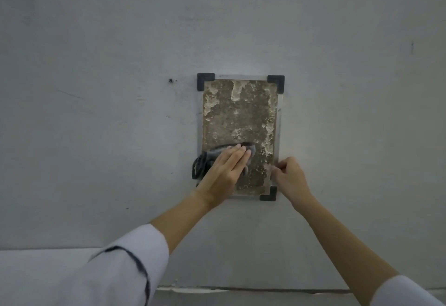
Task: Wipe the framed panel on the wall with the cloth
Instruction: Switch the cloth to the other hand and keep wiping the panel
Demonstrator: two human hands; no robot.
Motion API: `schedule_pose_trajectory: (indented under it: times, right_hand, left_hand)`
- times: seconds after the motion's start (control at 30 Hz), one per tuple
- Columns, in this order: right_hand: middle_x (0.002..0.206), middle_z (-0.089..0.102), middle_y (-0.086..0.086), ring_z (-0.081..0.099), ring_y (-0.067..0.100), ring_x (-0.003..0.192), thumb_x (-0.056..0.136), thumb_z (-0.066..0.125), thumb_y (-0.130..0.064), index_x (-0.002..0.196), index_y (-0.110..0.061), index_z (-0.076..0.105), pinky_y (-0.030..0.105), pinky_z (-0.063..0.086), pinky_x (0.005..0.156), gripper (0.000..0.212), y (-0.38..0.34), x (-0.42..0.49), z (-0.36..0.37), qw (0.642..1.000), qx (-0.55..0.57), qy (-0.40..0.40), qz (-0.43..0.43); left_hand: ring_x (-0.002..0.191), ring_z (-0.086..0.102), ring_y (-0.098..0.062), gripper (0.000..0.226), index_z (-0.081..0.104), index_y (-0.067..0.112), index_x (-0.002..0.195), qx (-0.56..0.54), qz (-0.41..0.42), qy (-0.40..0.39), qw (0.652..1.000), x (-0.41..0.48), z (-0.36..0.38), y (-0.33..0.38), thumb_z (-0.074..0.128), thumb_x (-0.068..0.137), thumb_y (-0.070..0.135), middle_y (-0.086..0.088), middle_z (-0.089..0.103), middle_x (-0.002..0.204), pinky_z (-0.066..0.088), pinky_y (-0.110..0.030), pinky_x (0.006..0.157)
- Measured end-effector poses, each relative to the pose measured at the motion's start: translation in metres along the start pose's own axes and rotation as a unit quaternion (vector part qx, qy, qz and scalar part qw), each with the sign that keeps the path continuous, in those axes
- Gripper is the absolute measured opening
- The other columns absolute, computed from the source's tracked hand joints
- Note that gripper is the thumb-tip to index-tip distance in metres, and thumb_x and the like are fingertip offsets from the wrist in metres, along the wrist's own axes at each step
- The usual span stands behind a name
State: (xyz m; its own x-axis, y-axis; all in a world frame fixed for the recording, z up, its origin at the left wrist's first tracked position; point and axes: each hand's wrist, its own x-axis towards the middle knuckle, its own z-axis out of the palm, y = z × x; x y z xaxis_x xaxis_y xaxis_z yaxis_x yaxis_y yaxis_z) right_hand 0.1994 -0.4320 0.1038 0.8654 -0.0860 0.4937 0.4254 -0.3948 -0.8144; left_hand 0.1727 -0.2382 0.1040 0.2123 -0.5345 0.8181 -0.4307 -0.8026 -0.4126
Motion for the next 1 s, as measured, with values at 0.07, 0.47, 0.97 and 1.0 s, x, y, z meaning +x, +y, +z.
schedule_pose_trajectory:
  times: [0.07,0.47,0.97,1.0]
  right_hand:
    - [0.095,0.058,0.015,0.054,0.027,0.084,0.092,0.057,-0.015,0.092,-0.007,0.051,0.03,0.039,0.063,0.01,0.0,-0.001,-0.003,1.0,0.016,0.0,0.008]
    - [0.154,0.022,0.011,0.028,0.032,0.136,0.083,0.07,-0.024,0.15,-0.018,0.021,0.046,0.036,0.101,0.083,-0.045,0.02,-0.021,0.912,-0.254,0.124,-0.296]
    - [0.161,-0.007,-0.002,-0.004,0.016,0.147,0.095,0.051,-0.04,0.154,-0.02,0.002,0.06,0.025,0.109,0.079,-0.036,0.038,-0.032,0.817,-0.452,0.042,-0.356]
    - [0.161,-0.006,-0.002,-0.003,0.017,0.147,0.094,0.052,-0.039,0.154,-0.02,0.003,0.06,0.025,0.109,0.079,-0.036,0.038,-0.032,0.818,-0.45,0.044,-0.355]
  left_hand:
    - [0.125,0.048,-0.038,0.042,0.051,-0.009,0.131,0.0,0.019,-0.021,1.0,-0.017,0.007,0.008,0.041,0.091,-0.005,-0.025,0.057,0.129,0.04,-0.047,0.108]
    - [0.119,0.056,-0.037,0.045,0.059,-0.007,0.125,-0.022,0.019,-0.039,0.999,-0.028,-0.002,0.02,0.022,0.102,0.001,-0.023,0.061,0.124,0.044,-0.049,0.103]
    - [0.112,0.061,-0.032,0.045,0.065,-0.003,0.119,-0.034,0.064,-0.05,0.996,-0.038,0.029,0.06,0.024,0.101,0.0,-0.018,0.066,0.116,0.046,-0.043,0.103]
    - [0.111,0.06,-0.033,0.049,0.065,-0.004,0.118,-0.034,0.054,-0.037,0.997,-0.027,0.024,0.06,0.019,0.103,0.003,-0.018,0.065,0.115,0.047,-0.043,0.102]
